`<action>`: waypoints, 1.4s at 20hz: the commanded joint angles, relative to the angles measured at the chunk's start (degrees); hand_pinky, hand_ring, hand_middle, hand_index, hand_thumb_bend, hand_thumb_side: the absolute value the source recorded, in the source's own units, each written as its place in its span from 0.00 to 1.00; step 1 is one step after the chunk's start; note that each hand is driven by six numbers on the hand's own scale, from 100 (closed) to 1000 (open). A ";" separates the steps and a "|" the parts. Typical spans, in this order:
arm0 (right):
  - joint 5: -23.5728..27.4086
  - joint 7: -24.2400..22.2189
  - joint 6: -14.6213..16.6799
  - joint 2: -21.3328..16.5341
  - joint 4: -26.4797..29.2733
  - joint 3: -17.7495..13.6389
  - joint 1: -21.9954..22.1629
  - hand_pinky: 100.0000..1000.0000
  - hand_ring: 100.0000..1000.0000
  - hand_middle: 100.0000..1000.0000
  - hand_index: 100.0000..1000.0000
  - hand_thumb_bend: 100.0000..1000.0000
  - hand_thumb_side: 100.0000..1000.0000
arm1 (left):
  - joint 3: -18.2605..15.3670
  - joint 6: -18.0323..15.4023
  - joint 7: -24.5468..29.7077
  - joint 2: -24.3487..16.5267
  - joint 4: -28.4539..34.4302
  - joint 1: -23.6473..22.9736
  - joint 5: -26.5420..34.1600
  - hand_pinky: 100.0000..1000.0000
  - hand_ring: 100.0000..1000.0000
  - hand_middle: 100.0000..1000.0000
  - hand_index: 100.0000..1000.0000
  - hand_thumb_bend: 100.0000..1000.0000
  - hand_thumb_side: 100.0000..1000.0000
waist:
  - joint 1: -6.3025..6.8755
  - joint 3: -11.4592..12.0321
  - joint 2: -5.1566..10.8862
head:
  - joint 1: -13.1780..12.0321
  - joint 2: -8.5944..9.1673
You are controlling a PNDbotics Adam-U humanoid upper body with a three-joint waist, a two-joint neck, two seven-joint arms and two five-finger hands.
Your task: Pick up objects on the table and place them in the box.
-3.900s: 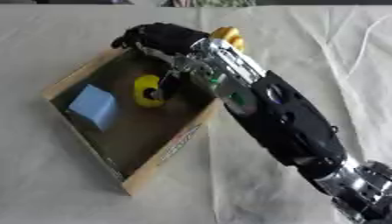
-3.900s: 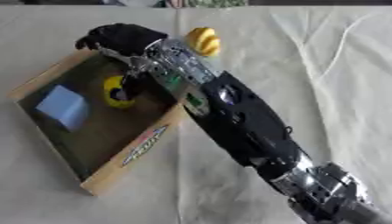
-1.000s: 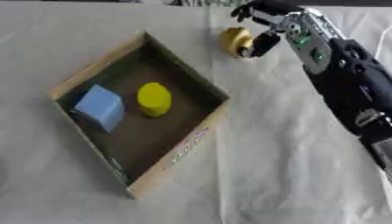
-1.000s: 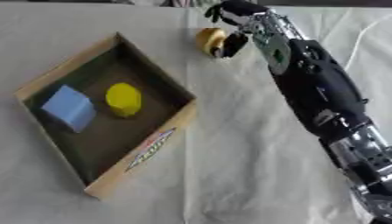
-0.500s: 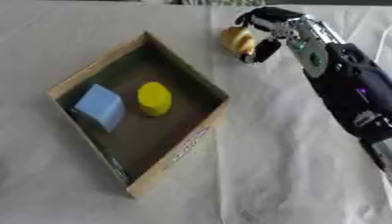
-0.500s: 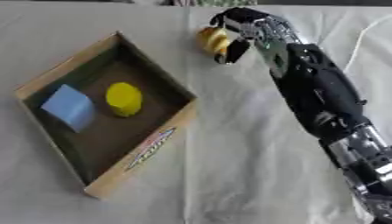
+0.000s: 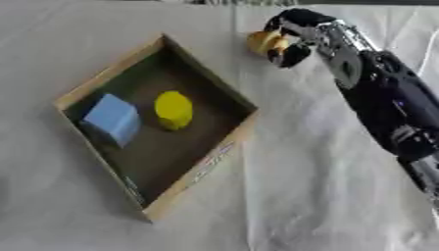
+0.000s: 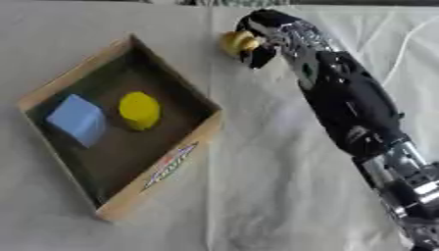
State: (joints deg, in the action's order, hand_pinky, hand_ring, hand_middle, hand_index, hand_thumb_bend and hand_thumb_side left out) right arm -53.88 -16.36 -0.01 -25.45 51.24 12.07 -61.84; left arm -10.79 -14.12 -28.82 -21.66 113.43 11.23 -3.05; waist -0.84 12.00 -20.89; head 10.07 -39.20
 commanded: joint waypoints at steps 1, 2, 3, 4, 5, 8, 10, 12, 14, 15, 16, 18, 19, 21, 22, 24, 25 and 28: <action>-0.93 3.76 -1.13 -0.78 0.79 -0.10 -1.27 0.79 0.65 0.42 0.52 0.00 0.00 | -0.22 0.13 0.08 -0.86 1.16 0.32 0.16 0.72 0.67 0.69 0.80 0.00 0.55 | 0.15 0.06 1.13 | 0.19 0.49; -1.44 5.15 -1.40 -0.79 1.10 -0.03 -1.31 0.79 0.63 0.41 0.50 0.00 0.00 | -0.22 0.17 0.11 -0.85 1.16 0.27 0.18 0.72 0.67 0.69 0.80 0.00 0.55 | 0.14 0.04 1.19 | 0.20 0.44; -2.08 6.60 -1.67 -0.86 1.52 0.03 -1.39 0.78 0.62 0.41 0.48 0.00 0.00 | -0.23 0.20 0.13 -0.85 1.16 0.24 0.18 0.72 0.67 0.69 0.80 0.00 0.55 | 0.12 0.01 1.26 | 0.22 0.40; -2.69 7.97 -1.89 -0.92 2.06 0.09 -1.43 0.78 0.62 0.41 0.48 0.00 0.00 | -0.23 0.22 0.14 -0.83 1.16 0.23 0.19 0.72 0.67 0.69 0.80 0.00 0.55 | 0.11 -0.01 1.32 | 0.23 0.37; -2.77 9.04 -1.94 -0.92 2.88 0.08 -1.45 0.78 0.61 0.41 0.47 0.00 0.00 | -0.23 0.24 0.14 -0.82 1.16 0.22 0.21 0.72 0.67 0.69 0.80 0.00 0.55 | 0.12 -0.03 1.38 | 0.19 0.32; 0.80 9.62 -1.84 -1.64 8.73 0.48 -1.44 0.79 0.60 0.41 0.47 0.00 0.00 | -0.23 0.25 0.19 -0.93 1.16 0.13 0.20 0.72 0.67 0.69 0.80 0.00 0.55 | 0.17 -0.09 1.54 | 0.08 0.19; 4.51 8.68 -1.61 -2.48 15.61 1.52 -1.58 0.78 0.60 0.40 0.47 0.00 0.00 | -0.25 0.25 0.19 -0.97 1.16 0.07 0.19 0.72 0.67 0.69 0.80 0.00 0.55 | 0.17 -0.17 1.70 | 0.07 0.05; 8.60 7.35 -1.57 -3.37 23.51 2.89 -1.62 0.78 0.59 0.41 0.47 0.00 0.00 | -0.22 0.22 0.22 -0.97 1.16 0.12 0.19 0.73 0.67 0.69 0.80 0.00 0.54 | 0.15 -0.25 1.89 | 0.12 0.03; 12.73 6.00 -1.46 -4.31 31.81 4.74 -1.32 0.77 0.59 0.41 0.47 0.00 0.00 | -0.14 0.21 0.32 -1.03 1.16 0.14 0.19 0.73 0.67 0.69 0.80 0.00 0.54 | 0.13 -0.29 2.10 | 0.10 0.04; 14.44 5.15 -1.52 -4.74 35.43 5.81 -1.08 0.77 0.59 0.41 0.47 0.00 0.00 | -0.11 0.19 0.38 -1.08 1.16 0.17 0.19 0.73 0.67 0.69 0.80 0.00 0.54 | 0.11 -0.28 2.21 | 0.15 0.09; 15.95 4.09 -1.32 -5.07 38.88 7.18 -0.82 0.77 0.59 0.41 0.47 0.00 0.00 | -0.07 0.18 0.43 -1.13 1.16 0.26 0.21 0.73 0.67 0.69 0.80 0.00 0.54 | 0.08 -0.25 2.34 | 0.17 0.13; 18.05 1.62 -1.07 -5.32 44.08 9.90 -0.43 0.77 0.59 0.41 0.48 0.00 0.00 | 0.02 0.18 0.58 -1.25 1.16 0.33 0.23 0.73 0.67 0.69 0.80 0.00 0.54 | 0.05 -0.19 2.63 | 0.20 0.11; 18.75 0.44 -1.13 -5.31 45.81 10.91 -0.32 0.77 0.59 0.41 0.48 0.00 0.00 | 0.05 0.18 0.63 -1.29 1.16 0.33 0.22 0.73 0.67 0.69 0.80 0.00 0.54 | 0.03 -0.17 2.74 | 0.23 0.10; 19.53 -1.11 -1.63 -5.35 47.85 11.75 -0.20 0.77 0.59 0.41 0.48 0.00 0.00 | 0.05 0.17 0.69 -1.33 1.16 0.32 0.21 0.73 0.67 0.69 0.80 0.00 0.54 | 0.02 -0.17 2.83 | 0.25 0.10; 19.72 -1.53 -1.88 -5.40 48.40 11.86 -0.17 0.77 0.59 0.41 0.48 0.00 0.00 | 0.05 0.17 0.70 -1.34 1.16 0.32 0.21 0.73 0.67 0.69 0.80 0.00 0.54 | 0.02 -0.18 2.85 | 0.25 0.10; 20.32 -2.37 -2.09 -4.77 49.09 12.07 -0.27 0.76 0.58 0.41 0.48 0.00 0.00 | 0.23 0.14 0.81 -1.27 1.16 0.54 0.30 0.73 0.67 0.69 0.80 0.00 0.53 | -0.02 0.45 2.88 | 0.84 0.29; 21.05 -3.14 -1.55 -3.69 50.13 13.02 -0.53 0.76 0.58 0.42 0.47 0.00 0.00 | 0.32 0.14 0.90 -1.33 1.16 0.55 0.35 0.73 0.67 0.69 0.79 0.00 0.53 | -0.17 0.65 2.99 | 0.91 0.22; 21.58 -5.65 0.21 -2.50 53.28 16.84 0.39 0.76 0.59 0.42 0.48 0.00 0.00 | 0.14 0.14 0.83 -1.33 1.16 0.33 0.33 0.73 0.67 0.69 0.80 0.00 0.54 | -0.29 0.36 3.10 | 0.57 0.12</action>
State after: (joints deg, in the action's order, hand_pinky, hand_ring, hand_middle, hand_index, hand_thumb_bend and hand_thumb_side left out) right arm -32.78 -21.11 -0.38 -27.84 102.46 28.18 -60.76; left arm -10.41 -13.96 -28.15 -21.66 113.43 11.27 -2.95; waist -1.50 12.30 -19.03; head 10.68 -39.25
